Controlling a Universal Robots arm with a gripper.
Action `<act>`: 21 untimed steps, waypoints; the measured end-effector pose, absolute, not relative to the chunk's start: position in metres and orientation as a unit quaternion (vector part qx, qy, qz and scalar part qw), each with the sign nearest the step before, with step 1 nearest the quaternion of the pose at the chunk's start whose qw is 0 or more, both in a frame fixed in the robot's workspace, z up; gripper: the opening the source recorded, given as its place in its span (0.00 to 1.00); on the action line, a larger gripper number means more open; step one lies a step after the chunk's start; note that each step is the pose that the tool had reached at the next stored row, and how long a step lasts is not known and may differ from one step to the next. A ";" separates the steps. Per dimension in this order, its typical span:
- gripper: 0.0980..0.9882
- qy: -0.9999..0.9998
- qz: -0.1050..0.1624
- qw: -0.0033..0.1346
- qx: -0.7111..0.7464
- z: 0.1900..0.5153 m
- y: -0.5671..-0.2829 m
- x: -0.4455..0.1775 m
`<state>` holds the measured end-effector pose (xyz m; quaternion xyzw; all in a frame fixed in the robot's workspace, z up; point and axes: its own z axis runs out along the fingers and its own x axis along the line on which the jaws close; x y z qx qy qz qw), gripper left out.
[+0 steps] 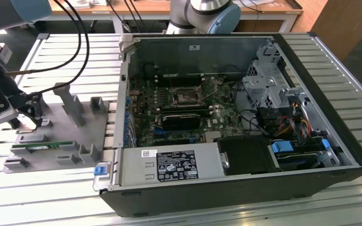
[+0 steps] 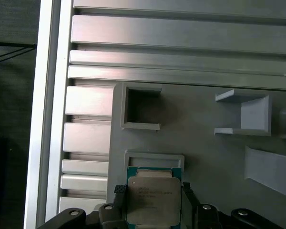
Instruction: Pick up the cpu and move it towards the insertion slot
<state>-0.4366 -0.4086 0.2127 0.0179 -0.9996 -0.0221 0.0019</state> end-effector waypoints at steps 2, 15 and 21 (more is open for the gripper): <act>0.50 -1.000 -0.022 0.002 0.018 0.213 -0.409 -0.437; 0.50 -1.000 -0.022 0.002 0.018 0.220 -0.408 -0.437; 0.50 -1.000 -0.022 0.002 0.018 0.226 -0.408 -0.437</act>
